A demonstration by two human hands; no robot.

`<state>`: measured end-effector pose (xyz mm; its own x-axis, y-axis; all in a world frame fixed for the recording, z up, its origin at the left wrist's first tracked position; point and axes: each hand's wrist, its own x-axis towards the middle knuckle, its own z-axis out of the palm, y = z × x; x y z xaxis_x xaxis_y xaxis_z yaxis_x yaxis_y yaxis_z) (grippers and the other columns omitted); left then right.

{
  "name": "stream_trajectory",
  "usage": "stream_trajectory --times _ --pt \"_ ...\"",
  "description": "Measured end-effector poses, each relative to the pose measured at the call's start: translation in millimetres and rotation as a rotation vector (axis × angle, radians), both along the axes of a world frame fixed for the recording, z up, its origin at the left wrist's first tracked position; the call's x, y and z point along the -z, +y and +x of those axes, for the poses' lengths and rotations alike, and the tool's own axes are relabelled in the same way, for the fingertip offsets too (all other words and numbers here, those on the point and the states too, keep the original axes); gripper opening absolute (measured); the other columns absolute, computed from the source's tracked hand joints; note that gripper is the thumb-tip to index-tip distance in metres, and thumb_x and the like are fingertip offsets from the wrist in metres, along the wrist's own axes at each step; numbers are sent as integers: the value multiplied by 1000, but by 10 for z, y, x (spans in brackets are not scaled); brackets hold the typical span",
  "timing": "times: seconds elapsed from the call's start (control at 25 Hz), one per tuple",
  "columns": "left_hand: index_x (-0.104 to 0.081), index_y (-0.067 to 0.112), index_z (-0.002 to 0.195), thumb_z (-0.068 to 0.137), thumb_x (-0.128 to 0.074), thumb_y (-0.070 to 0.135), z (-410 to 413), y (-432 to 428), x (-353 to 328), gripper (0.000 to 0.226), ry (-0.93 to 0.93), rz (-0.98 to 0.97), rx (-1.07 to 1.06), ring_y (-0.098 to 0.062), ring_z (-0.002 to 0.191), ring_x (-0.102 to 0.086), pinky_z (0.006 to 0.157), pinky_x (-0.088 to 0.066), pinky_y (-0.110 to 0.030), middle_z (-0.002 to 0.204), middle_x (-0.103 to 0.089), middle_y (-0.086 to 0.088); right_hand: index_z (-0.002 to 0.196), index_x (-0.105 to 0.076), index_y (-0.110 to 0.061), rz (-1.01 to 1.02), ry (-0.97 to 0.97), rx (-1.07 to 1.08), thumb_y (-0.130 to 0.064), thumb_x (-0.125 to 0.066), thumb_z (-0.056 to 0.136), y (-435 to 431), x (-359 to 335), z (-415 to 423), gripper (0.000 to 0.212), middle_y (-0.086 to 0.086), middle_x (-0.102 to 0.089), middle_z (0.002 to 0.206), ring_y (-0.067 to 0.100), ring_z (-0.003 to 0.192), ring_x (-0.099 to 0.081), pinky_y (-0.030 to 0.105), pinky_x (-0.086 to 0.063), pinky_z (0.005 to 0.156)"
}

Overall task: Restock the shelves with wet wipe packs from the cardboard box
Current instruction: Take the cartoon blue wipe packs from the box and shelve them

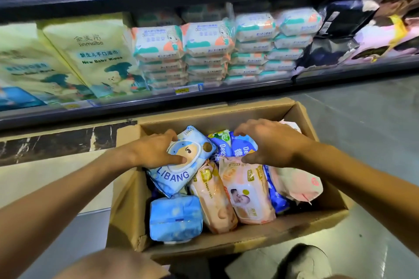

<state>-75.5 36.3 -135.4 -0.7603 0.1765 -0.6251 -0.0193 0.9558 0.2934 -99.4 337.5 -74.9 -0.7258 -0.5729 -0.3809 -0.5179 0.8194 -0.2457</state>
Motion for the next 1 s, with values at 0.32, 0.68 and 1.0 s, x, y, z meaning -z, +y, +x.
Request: stream_trajectory --times 0.32,0.68,1.0 --pt "-45 16 120 63 -79 70 -151 39 240 86 -92 -7 -192 -18 93 -66 80 -56 -37 110 -64 0 140 -47 -36 -22 -2 55 -50 -75 83 23 61 -153 65 -9 -55 140 16 130 -49 35 -42 98" --pt "-76 17 106 55 -88 62 -415 71 229 69 -484 114 -200 -19 92 -75 95 -56 -40 95 -79 2 145 -43 -35 -32 -57 -20 -51 -69 87 -84 226 50 66 -8 -45 152 16 140 -40 36 -37 111" --pt "-60 10 117 35 -97 56 -206 121 80 102 -345 241 -364 -22 87 -75 84 -61 -43 98 -77 -3 148 -42 -34 -8 -45 -60 -49 -70 89 30 142 172 67 -9 -44 156 15 143 -38 33 -35 111"
